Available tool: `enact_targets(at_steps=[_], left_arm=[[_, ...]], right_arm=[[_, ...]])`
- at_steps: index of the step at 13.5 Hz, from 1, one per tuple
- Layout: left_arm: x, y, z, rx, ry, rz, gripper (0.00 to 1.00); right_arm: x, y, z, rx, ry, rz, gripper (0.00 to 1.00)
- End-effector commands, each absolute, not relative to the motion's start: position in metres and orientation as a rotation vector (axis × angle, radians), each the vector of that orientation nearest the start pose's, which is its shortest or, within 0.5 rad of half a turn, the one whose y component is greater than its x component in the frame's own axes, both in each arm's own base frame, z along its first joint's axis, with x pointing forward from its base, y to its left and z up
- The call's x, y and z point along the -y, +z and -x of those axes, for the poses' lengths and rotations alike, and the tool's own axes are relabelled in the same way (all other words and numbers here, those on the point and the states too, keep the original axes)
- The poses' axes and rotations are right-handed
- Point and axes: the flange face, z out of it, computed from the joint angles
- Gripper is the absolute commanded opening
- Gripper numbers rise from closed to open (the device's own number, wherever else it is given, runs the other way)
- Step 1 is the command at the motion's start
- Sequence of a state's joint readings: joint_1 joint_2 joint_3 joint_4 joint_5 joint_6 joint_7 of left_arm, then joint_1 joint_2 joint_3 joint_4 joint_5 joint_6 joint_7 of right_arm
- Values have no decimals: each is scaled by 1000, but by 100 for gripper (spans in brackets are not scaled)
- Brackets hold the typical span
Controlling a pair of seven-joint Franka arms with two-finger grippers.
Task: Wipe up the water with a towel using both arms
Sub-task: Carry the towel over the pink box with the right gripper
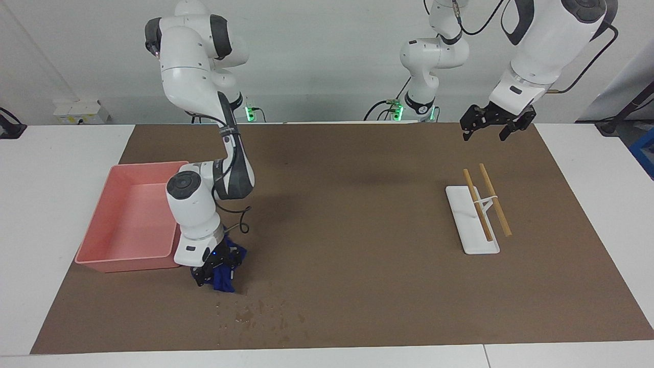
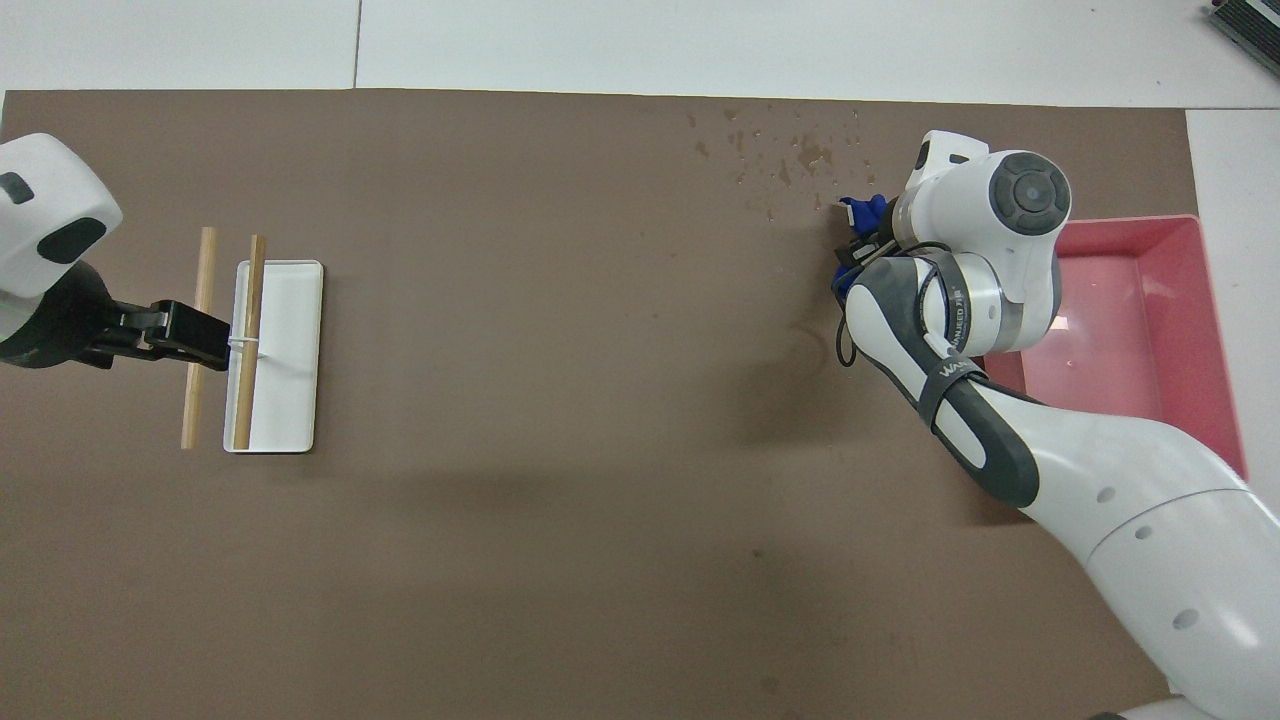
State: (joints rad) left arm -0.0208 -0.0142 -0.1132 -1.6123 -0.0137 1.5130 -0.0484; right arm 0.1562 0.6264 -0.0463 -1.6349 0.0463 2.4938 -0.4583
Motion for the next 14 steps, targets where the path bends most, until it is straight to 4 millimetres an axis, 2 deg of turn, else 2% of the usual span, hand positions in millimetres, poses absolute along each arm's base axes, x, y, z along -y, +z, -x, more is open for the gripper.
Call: enact_targets(at_steps=[1, 3, 5, 9, 11, 14], left_arm=[[71, 609, -530, -140, 147, 3143, 100], [71, 609, -530, -140, 147, 3143, 100], [71, 609, -530, -140, 147, 3143, 100], [71, 609, -530, -140, 147, 3143, 100], [71, 609, -530, -140, 147, 3143, 100], [71, 609, -530, -140, 147, 3143, 100]], right_arm=[[-78, 266, -679, 801, -274, 3029, 0], [-76, 265, -671, 752, -178, 3018, 0], [-70, 269, -661, 625, -22, 2956, 0], [-65, 294, -644, 571, 136, 2904, 0], [-62, 318, -637, 562, 172, 2891, 0], [-63, 372, -632, 566, 169, 2882, 0]])
